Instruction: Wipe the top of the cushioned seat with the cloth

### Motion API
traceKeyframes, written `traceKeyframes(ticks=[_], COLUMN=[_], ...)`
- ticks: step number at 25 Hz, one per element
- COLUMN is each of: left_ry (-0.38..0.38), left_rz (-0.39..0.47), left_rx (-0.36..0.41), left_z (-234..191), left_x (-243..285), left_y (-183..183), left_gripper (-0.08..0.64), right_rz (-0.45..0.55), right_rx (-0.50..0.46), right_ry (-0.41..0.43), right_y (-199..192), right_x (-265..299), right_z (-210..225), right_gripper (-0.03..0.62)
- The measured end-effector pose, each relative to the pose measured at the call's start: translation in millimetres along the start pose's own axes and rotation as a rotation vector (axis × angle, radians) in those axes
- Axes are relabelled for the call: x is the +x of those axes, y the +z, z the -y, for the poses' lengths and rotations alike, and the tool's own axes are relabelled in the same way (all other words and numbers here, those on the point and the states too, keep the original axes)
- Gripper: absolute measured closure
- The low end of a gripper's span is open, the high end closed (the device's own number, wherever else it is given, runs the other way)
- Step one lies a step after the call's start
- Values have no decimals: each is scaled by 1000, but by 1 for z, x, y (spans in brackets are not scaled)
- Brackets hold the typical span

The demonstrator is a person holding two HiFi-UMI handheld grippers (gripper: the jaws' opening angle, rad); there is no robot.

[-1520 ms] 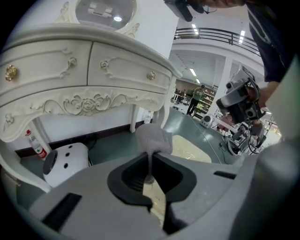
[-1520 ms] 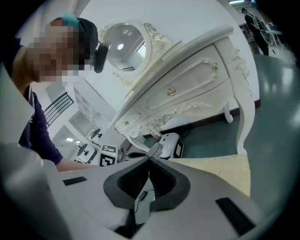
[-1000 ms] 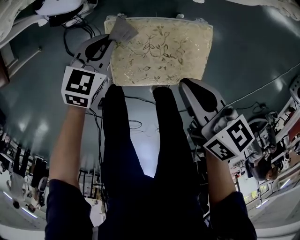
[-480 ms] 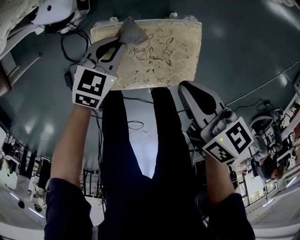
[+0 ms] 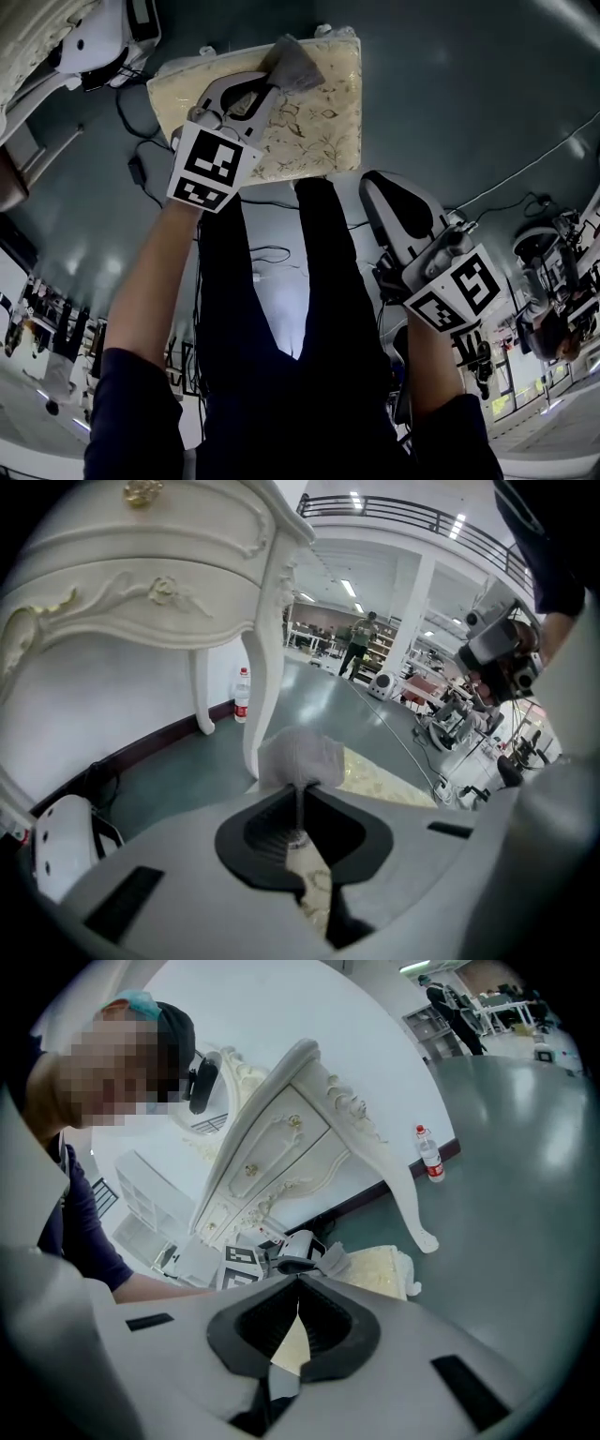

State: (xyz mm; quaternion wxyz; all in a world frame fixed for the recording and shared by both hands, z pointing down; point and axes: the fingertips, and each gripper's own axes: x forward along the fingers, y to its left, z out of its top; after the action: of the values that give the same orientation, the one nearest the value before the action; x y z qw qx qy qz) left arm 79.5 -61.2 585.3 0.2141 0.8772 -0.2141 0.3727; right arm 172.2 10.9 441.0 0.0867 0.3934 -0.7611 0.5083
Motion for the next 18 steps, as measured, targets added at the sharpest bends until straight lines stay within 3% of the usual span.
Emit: traceKeyframes(ticks=[11, 18], left_ry=[-63, -22], left_rz=[11, 57], left_rx=[49, 34], left_z=[50, 36], left_x=[53, 23], left_y=[46, 50], left_gripper=[532, 532], right_rz=[33, 9], right_rx=[23, -5], right_ry=[-24, -15], right_y=[9, 7], right_x=[-34, -25], right_z=[40, 24], right_gripper=[568, 566])
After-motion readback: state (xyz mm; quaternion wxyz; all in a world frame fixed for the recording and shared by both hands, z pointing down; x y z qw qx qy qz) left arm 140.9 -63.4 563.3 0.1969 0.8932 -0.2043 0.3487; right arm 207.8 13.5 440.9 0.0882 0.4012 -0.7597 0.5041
